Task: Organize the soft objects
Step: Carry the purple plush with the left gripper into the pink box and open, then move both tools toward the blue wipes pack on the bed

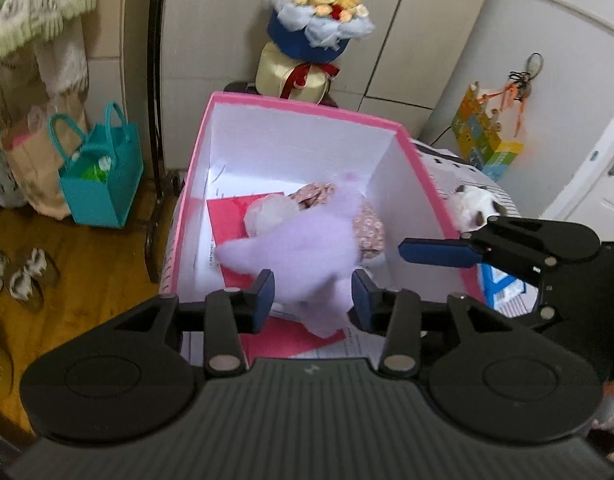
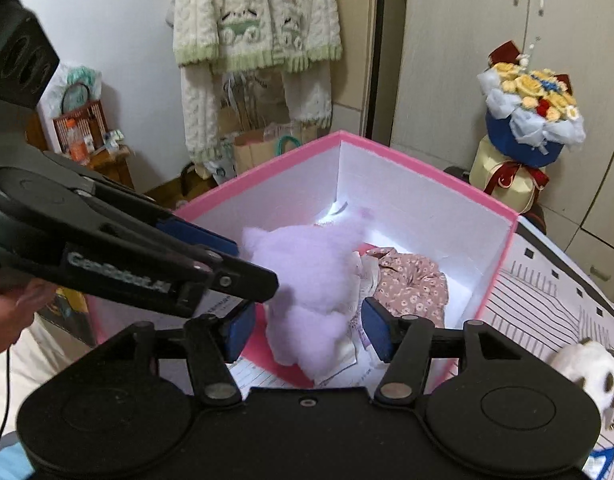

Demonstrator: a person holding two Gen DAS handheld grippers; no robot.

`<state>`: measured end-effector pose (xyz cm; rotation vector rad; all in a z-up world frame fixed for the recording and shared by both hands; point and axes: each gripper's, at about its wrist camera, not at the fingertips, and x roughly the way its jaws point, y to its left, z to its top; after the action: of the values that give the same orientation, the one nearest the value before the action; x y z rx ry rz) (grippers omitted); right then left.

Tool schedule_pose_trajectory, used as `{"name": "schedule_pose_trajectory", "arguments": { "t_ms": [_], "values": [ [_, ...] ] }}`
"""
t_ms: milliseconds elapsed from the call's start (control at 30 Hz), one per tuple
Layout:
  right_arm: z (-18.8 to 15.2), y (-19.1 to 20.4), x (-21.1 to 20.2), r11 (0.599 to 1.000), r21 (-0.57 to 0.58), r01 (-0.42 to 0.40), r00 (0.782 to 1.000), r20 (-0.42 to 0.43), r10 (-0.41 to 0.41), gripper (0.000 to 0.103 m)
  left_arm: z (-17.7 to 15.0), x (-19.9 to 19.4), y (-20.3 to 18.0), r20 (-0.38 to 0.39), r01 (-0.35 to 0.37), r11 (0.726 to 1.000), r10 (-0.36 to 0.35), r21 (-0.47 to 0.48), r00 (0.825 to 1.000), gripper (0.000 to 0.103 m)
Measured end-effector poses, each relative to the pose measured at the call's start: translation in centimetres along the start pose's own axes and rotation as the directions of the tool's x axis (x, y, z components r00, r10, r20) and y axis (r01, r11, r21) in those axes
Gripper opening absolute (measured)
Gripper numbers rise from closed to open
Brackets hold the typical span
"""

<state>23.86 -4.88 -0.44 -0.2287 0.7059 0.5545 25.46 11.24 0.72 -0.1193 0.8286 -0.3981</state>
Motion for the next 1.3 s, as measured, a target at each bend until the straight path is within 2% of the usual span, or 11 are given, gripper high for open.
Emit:
{"name": "schedule_pose_trajectory", "arguments": {
  "t_ms": [300, 433, 567, 833, 967, 1067, 1300],
  "values": [
    [-0.4, 0.6, -5.6, 0.999, 0.039, -0.021, 0.999, 0.041, 0.019, 0.065, -0.7, -7.1, -3.7, 0.105, -0.031, 0.988, 0.015, 0.15, 0.994, 0.053],
    [-0.8, 1.0, -7.9, 0.999, 0.032, -0.001, 0.998, 0.056, 0.0, 0.066, -1.3, -9.6, -5.0, 0.139, -0.045, 0.979, 0.017, 0.201, 0.99, 0.057],
    [-1.4, 1.5, -10.1, 1.0, 0.026, 0.007, 0.998, 0.07, -0.008, 0.071, -2.0, -11.6, -6.1, 0.16, -0.035, 0.97, -0.004, 0.241, 0.987, 0.061],
    [-2.5, 2.4, -14.1, 1.0, -0.005, 0.019, 0.996, 0.091, -0.018, 0.075, -3.2, -14.0, -8.1, 0.139, 0.031, 0.959, -0.072, 0.28, 0.988, 0.068],
    [-4.0, 2.1, -16.3, 1.0, -0.015, -0.006, 0.993, 0.116, 0.007, 0.077, -3.9, -14.2, -9.6, 0.104, 0.074, 0.951, -0.109, 0.301, 0.989, 0.07],
    [-5.8, 1.2, -18.0, 0.999, 0.001, -0.034, 0.987, 0.155, 0.034, 0.078, -4.2, -13.7, -11.1, 0.071, 0.082, 0.946, -0.11, 0.315, 0.991, 0.07],
    [-10.3, -2.5, -20.2, 0.997, 0.052, 0.055, 0.979, 0.196, -0.064, 0.079, -4.8, -11.6, -15.0, 0.043, 0.104, 0.921, -0.13, 0.376, 0.991, 0.071]
  ]
}}
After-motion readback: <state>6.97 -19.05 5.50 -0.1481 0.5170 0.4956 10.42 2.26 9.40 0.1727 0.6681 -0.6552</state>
